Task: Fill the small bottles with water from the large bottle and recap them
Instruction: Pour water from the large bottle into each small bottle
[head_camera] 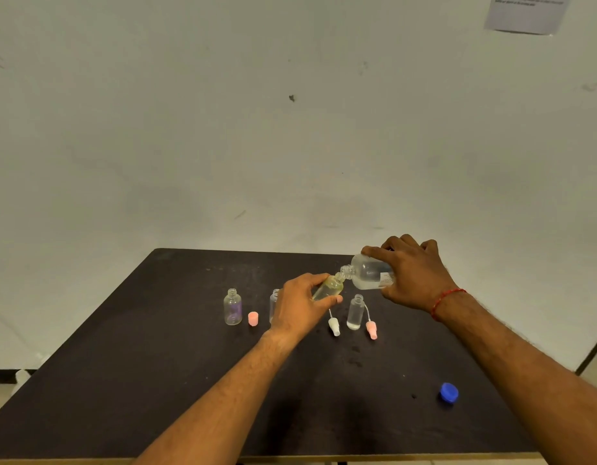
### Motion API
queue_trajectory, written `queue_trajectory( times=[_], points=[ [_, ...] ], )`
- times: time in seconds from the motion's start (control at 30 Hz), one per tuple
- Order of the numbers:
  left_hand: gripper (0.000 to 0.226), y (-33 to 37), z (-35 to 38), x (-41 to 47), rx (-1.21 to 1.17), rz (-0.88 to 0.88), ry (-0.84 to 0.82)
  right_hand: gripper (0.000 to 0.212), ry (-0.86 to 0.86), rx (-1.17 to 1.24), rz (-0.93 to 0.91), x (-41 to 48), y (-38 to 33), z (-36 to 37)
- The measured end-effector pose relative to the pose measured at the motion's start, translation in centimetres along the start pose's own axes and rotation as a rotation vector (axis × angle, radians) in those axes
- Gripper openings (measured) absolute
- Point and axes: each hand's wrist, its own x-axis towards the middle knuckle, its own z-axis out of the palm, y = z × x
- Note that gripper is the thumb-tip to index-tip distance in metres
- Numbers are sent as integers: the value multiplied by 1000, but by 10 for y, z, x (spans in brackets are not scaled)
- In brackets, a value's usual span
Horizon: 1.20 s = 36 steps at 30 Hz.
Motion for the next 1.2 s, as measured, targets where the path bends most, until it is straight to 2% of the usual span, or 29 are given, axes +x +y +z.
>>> queue_trajectory(
  times=[0.33,0.6,0.83,1.2],
  points=[
    [47,2,2,1,-35,8,17,73,-17,55,38,-7,0,3],
    [39,0,9,1,-30,9,9,72,-49,274,141,-27,-1,23],
    [41,-26,28,7,-36,-110,-33,73,-68,472,269,-46,5,49],
    [27,-73,60,22,5,-288,-60,78,-61,680,414,-70,16,83]
  ],
)
